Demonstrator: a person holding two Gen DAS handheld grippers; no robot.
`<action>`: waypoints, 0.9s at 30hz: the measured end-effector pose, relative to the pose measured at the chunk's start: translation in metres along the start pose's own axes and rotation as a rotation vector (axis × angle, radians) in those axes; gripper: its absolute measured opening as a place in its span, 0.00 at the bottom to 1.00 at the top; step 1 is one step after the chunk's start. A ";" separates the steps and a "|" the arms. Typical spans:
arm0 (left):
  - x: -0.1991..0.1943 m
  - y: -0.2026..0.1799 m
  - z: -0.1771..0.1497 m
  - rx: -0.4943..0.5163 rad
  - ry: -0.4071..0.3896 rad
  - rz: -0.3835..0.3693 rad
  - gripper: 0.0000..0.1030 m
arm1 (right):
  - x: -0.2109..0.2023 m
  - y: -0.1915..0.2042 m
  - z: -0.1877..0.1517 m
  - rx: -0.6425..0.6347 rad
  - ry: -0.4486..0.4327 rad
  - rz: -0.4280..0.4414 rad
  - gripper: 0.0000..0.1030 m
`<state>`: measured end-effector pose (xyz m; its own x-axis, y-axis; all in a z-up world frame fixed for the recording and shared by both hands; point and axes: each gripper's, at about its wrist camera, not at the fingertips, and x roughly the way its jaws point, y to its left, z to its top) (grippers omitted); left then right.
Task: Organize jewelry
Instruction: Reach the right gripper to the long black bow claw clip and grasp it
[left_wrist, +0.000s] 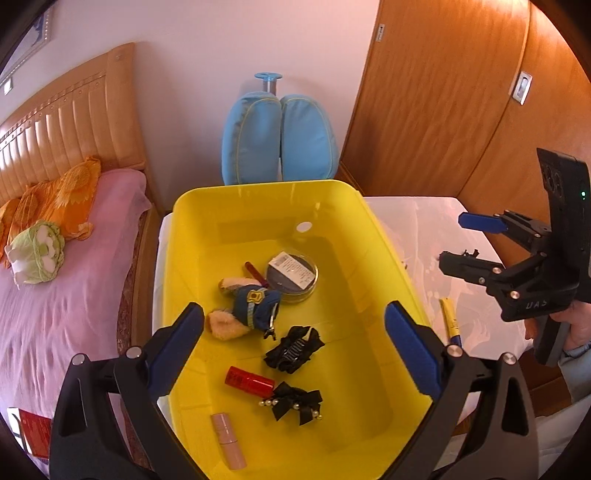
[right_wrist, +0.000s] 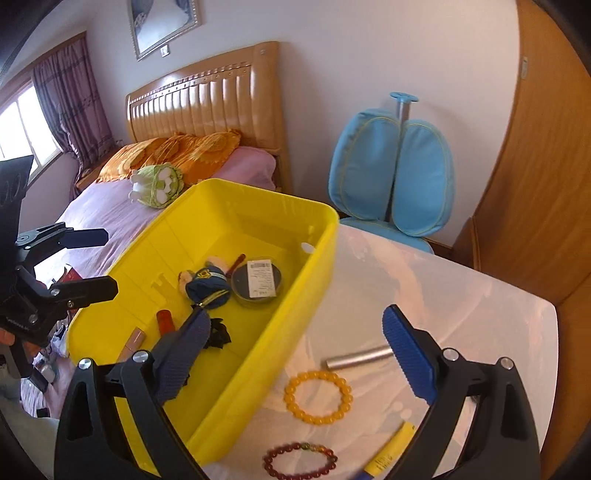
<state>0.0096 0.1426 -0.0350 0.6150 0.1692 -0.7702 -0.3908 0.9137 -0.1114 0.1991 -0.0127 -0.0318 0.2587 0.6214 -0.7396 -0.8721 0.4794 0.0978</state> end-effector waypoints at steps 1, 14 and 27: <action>0.002 -0.007 0.002 0.015 0.003 -0.010 0.93 | -0.006 -0.008 -0.006 0.027 0.002 -0.007 0.93; 0.029 -0.099 0.025 0.229 0.045 -0.141 0.93 | -0.060 -0.086 -0.090 0.292 0.014 -0.156 0.93; 0.079 -0.197 0.030 0.421 0.159 -0.284 0.93 | -0.061 -0.138 -0.148 0.450 0.087 -0.230 0.93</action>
<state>0.1557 -0.0126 -0.0545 0.5327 -0.1346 -0.8356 0.1047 0.9902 -0.0927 0.2424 -0.2081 -0.0990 0.3707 0.4236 -0.8265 -0.5262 0.8291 0.1889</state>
